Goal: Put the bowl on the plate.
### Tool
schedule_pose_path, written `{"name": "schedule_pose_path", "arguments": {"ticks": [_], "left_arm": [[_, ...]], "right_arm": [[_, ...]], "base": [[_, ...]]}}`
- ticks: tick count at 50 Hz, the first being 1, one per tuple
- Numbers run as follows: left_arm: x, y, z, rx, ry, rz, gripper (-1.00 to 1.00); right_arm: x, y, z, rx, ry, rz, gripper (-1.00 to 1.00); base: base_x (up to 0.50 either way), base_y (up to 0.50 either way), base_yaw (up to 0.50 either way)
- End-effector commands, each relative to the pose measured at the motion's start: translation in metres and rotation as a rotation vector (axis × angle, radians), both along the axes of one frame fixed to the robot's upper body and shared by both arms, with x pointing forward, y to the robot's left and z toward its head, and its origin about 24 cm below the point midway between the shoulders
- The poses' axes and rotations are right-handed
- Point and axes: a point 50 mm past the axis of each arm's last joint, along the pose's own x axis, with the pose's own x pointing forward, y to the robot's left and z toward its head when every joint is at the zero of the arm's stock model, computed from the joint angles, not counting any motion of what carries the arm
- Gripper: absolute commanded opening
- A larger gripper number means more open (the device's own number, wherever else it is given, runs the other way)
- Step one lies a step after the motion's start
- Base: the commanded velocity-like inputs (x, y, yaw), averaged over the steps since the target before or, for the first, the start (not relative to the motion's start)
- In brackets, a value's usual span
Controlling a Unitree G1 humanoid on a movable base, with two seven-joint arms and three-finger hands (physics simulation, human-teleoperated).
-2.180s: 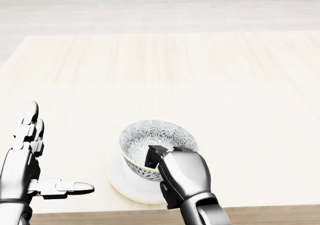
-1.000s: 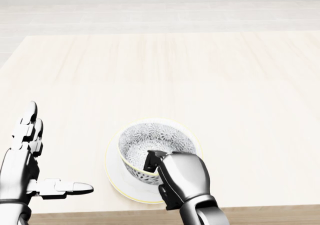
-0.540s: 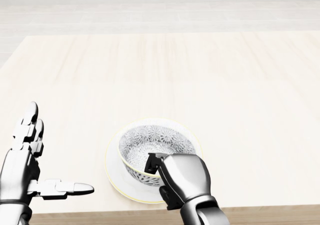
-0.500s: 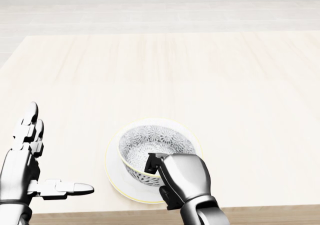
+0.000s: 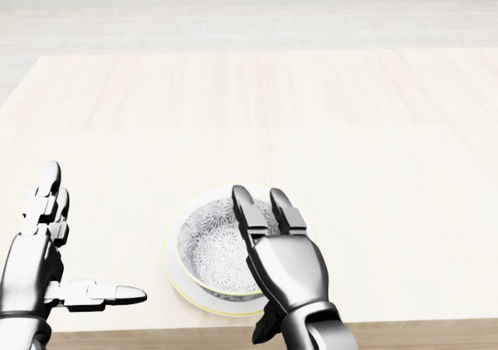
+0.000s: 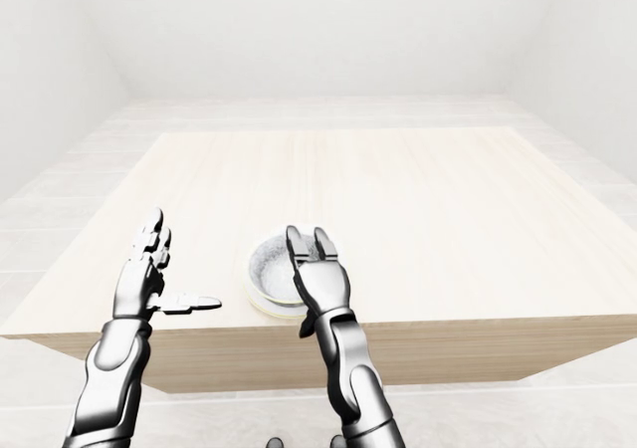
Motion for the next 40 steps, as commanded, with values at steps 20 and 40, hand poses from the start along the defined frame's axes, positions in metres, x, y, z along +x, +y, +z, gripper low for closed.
{"name": "schedule_pose_path", "arguments": {"ticks": [20,40], "left_arm": [[0.001,-0.001,0.000,0.002,0.002,0.002,1.00],[0.002,0.000,0.002,-0.002,0.001,0.004,1.00]], "right_arm": [[-0.001,-0.004,0.013,0.020,-0.015,0.005,1.00],[-0.010,-0.008,0.041,0.111,-0.011,0.061,1.00]], "base": [[0.00,0.00,0.00],[0.00,0.00,0.00]]}}
